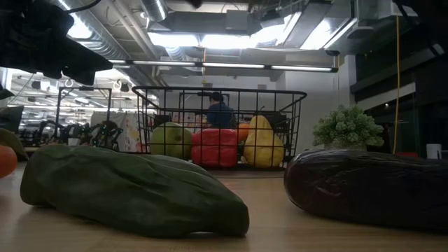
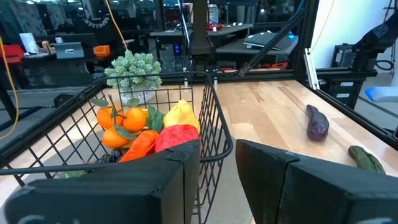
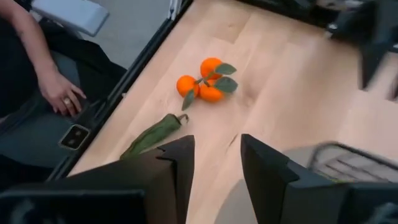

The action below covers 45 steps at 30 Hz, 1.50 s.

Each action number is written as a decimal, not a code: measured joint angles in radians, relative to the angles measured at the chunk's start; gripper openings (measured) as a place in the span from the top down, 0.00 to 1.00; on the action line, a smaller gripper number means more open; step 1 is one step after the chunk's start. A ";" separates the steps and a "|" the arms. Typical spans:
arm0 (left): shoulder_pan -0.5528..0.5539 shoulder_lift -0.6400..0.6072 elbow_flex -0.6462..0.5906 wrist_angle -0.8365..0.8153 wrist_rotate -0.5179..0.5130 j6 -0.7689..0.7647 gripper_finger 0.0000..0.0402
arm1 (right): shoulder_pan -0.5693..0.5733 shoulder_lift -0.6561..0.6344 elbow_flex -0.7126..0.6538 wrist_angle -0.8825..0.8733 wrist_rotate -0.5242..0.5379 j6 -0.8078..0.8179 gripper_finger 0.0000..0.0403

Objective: Build produce basket
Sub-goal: Put the tangerine into the black wire basket

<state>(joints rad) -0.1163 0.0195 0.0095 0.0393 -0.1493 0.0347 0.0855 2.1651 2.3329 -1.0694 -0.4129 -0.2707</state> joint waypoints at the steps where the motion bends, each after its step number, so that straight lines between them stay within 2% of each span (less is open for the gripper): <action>1: 0.000 0.000 0.000 0.001 -0.001 0.000 0.77 | 0.009 0.019 0.000 0.020 0.001 0.000 0.70; 9: 0.000 0.000 0.000 -0.001 -0.003 0.000 0.77 | 0.093 0.192 0.000 0.167 0.001 0.004 0.70; 12: 0.000 0.000 0.000 0.001 -0.005 0.000 0.77 | 0.119 0.246 0.000 0.279 0.006 0.006 0.70; 19: 0.000 0.000 0.000 -0.001 -0.006 0.000 0.77 | 0.151 0.330 0.000 0.560 0.215 0.030 0.70; 25: 0.000 0.000 0.000 -0.001 -0.006 0.000 0.77 | 0.152 0.393 0.000 0.730 0.308 0.054 0.70; 39: 0.000 0.000 0.000 -0.001 -0.006 0.000 0.77 | 0.192 0.414 0.000 0.667 0.342 0.162 0.70; 45: 0.000 0.000 0.000 -0.001 -0.006 0.000 0.77 | 0.187 0.413 0.000 0.616 0.423 0.166 0.70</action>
<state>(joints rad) -0.1163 0.0195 0.0097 0.0380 -0.1555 0.0349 0.2727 2.5781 2.3333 -0.4529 0.0104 -0.1050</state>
